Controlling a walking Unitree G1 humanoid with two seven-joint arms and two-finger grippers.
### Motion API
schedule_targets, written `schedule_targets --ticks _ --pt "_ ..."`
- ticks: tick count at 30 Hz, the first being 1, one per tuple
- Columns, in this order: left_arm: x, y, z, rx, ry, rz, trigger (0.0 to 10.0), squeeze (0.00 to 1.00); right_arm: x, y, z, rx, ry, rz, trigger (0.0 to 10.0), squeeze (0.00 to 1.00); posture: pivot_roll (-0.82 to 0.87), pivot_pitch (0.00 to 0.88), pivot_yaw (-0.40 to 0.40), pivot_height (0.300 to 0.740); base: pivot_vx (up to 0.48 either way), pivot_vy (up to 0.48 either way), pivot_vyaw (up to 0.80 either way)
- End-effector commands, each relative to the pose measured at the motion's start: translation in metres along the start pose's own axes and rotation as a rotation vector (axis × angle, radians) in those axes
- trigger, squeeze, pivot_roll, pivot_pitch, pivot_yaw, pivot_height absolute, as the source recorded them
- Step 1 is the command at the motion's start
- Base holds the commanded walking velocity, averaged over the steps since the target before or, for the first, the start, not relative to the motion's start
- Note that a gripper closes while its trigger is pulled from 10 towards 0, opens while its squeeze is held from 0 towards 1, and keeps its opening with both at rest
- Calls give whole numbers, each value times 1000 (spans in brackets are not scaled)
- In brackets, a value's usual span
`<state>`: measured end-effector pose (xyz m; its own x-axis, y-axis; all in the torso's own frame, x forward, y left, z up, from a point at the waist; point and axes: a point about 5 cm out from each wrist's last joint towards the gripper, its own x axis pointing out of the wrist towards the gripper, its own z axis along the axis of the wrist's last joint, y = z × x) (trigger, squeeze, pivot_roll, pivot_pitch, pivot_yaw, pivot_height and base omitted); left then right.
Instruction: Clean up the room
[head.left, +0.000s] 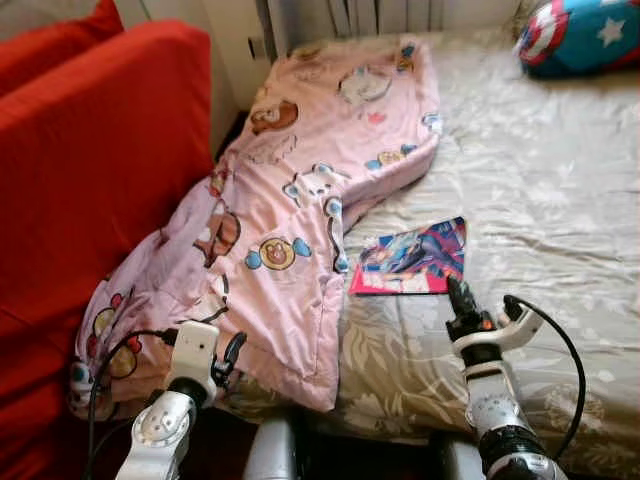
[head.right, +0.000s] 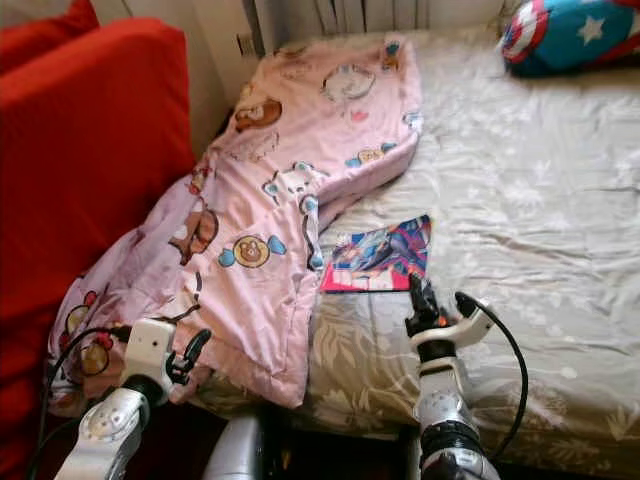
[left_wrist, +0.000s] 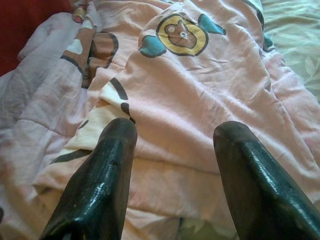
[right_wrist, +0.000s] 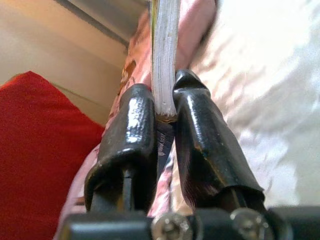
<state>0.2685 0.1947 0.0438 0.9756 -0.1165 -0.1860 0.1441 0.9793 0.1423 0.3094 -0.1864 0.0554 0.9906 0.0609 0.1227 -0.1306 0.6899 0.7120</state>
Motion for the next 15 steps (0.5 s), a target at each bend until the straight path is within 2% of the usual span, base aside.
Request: schedule_targets --ticks 1,2,3,4,5,7,11,13,15 --pt "-1 6 -10 -31 32 49 10000 0 0 10 1 -139 19 25 0 0 84 0 89 601 0 0 0" --pt "-2 8 -17 -59 54 71 10000 0 -5 9 3 -201 22 -4 0 0 72 0 80 601 0 0 0" --pt "-3 8 -22 -76 67 82 10000 0 -9 8 4 -243 25 -16 3804 0 65 0 77 601 0 0 0" --pt "-3 8 -24 -86 75 89 10000 0 -11 8 5 -268 27 -21 3804 0 65 0 77 601 0 0 0" --pt "-4 8 -29 -103 92 103 10000 0 -15 9 6 -337 43 -13 10000 0 55 0 70 601 0 0 0" --pt "-6 8 -36 -124 117 116 10000 0 -20 8 4 -427 72 -11 10000 0 46 0 64 601 0 0 0" --pt "-7 4 -48 -144 161 135 10000 0 -27 4 4 -465 81 -77 10000 0 31 0 47 611 0 0 0" --pt "-7 0 -56 -155 189 136 10000 0 -28 2 1 -516 126 -116 10000 0 30 0 34 626 0 0 0" --pt "-9 -1 -61 -164 209 137 10000 0 -29 2 -1 -523 135 -123 10000 0 32 0 26 636 0 0 0"
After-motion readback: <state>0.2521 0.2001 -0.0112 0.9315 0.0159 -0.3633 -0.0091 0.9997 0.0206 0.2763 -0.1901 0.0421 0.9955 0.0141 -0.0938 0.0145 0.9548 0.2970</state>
